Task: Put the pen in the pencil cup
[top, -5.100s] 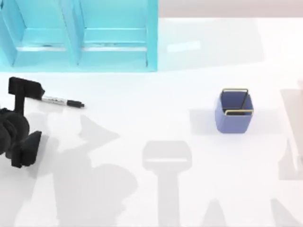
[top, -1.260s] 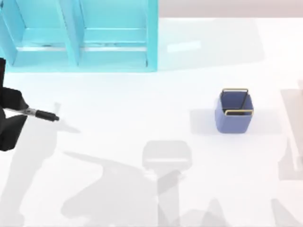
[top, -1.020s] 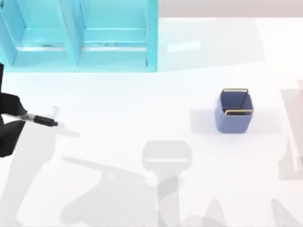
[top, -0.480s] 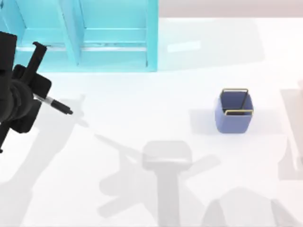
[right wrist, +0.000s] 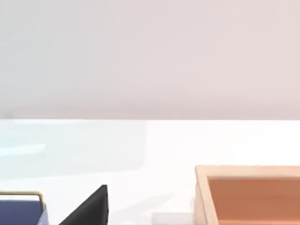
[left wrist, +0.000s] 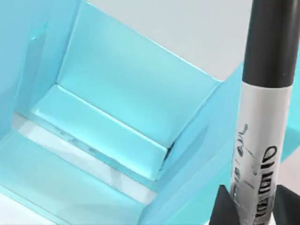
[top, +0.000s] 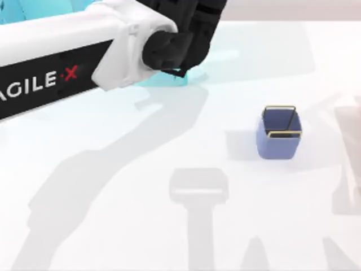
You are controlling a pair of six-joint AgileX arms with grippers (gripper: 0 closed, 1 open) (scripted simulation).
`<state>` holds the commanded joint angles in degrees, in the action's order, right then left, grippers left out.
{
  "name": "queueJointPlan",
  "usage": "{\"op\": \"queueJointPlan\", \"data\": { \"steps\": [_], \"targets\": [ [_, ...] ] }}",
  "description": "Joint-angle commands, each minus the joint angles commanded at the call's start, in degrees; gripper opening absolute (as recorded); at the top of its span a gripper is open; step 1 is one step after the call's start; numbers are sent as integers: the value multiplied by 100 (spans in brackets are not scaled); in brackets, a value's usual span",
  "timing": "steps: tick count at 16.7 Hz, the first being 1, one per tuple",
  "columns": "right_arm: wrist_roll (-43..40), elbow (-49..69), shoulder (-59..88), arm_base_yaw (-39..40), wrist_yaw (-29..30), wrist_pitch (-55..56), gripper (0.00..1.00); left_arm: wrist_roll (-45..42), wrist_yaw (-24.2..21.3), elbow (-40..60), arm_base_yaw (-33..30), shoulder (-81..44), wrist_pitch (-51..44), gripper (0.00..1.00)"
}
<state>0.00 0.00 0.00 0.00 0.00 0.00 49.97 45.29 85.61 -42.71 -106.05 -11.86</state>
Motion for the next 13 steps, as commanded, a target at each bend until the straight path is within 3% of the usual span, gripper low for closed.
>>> {"op": "queueJointPlan", "data": {
  "steps": [7, 10, 13],
  "targets": [
    [0, 0, 0, 0, 0, 0, 100, -2324, 3376, 3664, -1765, -3080, 1360, 0],
    [0, 0, 0, 0, 0, 0, 100, -3164, 4325, 4690, -2217, -4125, 1649, 0],
    [0, 0, 0, 0, 0, 0, 100, -3749, 4826, 5280, -2477, -4835, 1760, 0]
  ]
}}
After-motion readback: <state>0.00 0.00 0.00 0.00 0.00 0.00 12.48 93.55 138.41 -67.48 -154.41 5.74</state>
